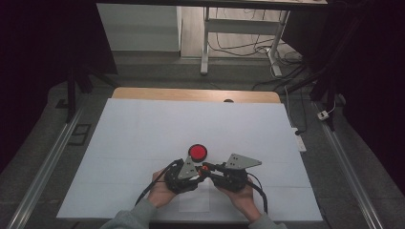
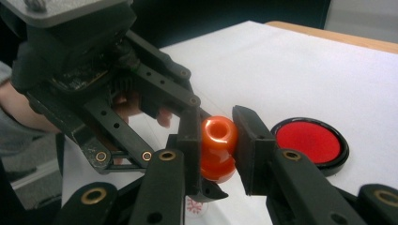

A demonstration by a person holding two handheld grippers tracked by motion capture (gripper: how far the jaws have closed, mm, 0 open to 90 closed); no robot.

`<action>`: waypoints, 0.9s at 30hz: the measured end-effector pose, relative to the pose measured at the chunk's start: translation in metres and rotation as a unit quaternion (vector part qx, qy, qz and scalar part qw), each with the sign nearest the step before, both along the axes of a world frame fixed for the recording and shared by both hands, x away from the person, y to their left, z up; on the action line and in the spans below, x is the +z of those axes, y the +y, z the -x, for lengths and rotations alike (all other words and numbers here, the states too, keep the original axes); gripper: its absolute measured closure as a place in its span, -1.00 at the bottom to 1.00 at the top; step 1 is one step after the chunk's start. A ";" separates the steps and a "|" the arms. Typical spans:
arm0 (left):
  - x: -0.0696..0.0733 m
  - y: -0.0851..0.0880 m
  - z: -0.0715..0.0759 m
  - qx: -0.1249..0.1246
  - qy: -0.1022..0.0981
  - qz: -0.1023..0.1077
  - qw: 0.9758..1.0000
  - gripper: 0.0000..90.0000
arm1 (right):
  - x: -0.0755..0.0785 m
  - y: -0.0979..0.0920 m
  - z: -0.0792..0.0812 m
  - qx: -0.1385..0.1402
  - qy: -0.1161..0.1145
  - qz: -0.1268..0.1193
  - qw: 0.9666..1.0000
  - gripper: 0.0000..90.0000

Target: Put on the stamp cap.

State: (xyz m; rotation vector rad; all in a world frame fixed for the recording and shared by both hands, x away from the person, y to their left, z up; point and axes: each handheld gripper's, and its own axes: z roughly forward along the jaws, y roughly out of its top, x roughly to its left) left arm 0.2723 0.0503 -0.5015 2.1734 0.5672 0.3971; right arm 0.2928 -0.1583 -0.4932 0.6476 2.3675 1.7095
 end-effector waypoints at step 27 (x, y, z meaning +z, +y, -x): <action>0.001 0.006 -0.003 0.017 0.009 0.006 1.000 -0.21 | 0.004 0.000 0.000 -0.012 -0.013 -0.010 1.000 0.62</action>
